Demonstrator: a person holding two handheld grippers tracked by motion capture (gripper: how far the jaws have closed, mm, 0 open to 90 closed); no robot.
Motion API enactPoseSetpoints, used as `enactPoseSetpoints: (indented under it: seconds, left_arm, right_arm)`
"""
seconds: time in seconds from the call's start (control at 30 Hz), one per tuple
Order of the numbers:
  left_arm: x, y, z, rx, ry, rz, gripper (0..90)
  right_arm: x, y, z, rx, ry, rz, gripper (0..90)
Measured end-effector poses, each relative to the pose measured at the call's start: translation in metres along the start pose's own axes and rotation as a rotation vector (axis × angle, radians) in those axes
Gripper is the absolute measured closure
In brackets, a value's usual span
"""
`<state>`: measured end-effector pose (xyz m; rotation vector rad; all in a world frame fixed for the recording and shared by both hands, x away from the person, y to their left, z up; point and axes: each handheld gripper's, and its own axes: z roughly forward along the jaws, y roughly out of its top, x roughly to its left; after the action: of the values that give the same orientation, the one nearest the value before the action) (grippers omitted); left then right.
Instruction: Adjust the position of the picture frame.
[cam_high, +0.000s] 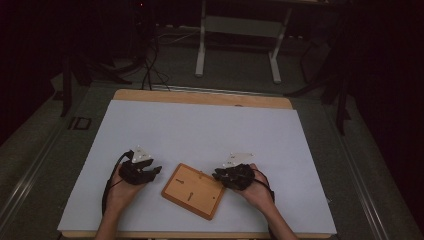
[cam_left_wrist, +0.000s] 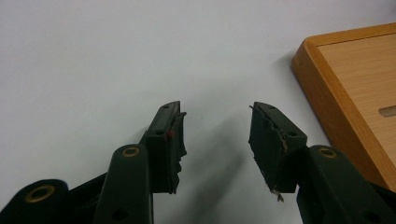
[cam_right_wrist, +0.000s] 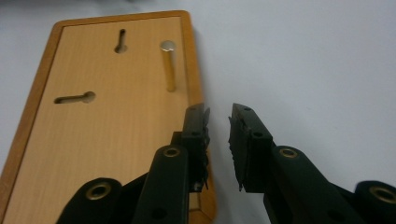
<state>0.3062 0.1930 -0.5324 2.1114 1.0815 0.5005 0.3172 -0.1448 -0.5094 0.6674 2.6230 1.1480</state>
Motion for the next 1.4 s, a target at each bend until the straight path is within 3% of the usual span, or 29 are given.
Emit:
enactPoseSetpoints:
  seconds: [0.7, 1.07, 1.4]
  left_arm:
    - [0.002, -0.001, 0.001, 0.014, 0.008, 0.005, 53.6]
    - [0.001, -0.001, 0.003, 0.024, 0.011, 0.015, 53.6]
    - [0.001, 0.000, 0.002, 0.018, 0.009, 0.014, 53.8]
  right_arm:
    - [0.022, 0.023, 0.032, 0.003, 0.050, -0.052, 74.8]
    - [0.022, 0.021, 0.042, -0.018, 0.027, -0.007, 83.0]
    - [0.017, 0.020, 0.041, -0.033, 0.059, 0.045, 84.2]
